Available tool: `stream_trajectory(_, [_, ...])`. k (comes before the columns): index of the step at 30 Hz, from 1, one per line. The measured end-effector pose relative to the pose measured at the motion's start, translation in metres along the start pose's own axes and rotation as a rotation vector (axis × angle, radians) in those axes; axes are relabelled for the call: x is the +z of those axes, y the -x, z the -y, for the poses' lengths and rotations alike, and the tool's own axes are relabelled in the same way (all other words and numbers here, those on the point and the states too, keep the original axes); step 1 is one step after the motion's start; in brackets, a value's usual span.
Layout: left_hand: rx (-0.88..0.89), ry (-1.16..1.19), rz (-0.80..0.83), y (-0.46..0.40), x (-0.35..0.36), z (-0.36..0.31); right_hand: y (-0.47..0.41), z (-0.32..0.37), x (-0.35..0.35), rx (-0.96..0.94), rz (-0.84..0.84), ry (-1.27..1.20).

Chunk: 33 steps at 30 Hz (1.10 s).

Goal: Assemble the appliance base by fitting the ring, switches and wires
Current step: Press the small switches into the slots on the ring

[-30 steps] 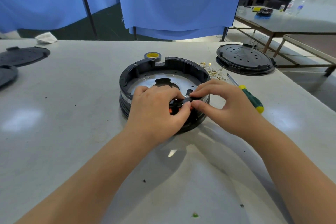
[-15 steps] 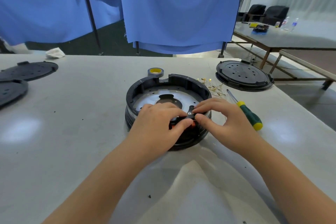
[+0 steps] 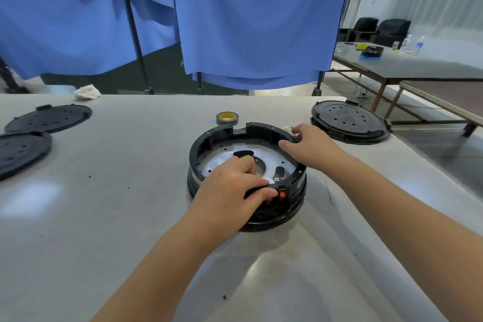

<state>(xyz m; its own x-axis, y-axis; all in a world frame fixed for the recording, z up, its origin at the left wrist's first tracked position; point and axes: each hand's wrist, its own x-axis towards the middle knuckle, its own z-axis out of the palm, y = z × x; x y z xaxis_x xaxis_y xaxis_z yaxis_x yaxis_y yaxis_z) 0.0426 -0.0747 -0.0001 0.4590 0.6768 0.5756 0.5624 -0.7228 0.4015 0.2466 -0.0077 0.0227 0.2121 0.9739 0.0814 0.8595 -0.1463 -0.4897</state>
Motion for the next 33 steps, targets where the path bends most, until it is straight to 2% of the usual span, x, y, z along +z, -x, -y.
stream_trajectory(5, [-0.037,0.055,-0.013,0.0,-0.003,0.0,-0.015,0.01,-0.01,0.034,0.113,0.127])
stream_trajectory(13, [-0.079,0.11,-0.103,-0.003,-0.008,-0.007,0.004,0.024,-0.029,0.011,0.172,-0.073])
stream_trajectory(19, [-0.001,-0.03,-0.099,-0.01,-0.013,-0.027,0.028,0.026,-0.034,-0.004,-0.031,-0.054])
stream_trajectory(23, [0.003,-0.225,-0.053,-0.02,-0.007,-0.036,0.039,0.022,-0.03,0.048,-0.119,-0.229])
stream_trajectory(28, [-0.045,-0.594,-0.058,-0.029,0.008,-0.047,0.053,0.029,-0.021,0.05,-0.206,-0.423])
stream_trajectory(31, [-0.018,-0.66,-0.119,-0.029,0.012,-0.046,0.063,0.032,-0.016,0.058,-0.218,-0.539])
stream_trajectory(33, [0.015,-0.621,-0.166,-0.026,0.011,-0.039,0.069,0.032,-0.012,0.044,-0.234,-0.565])
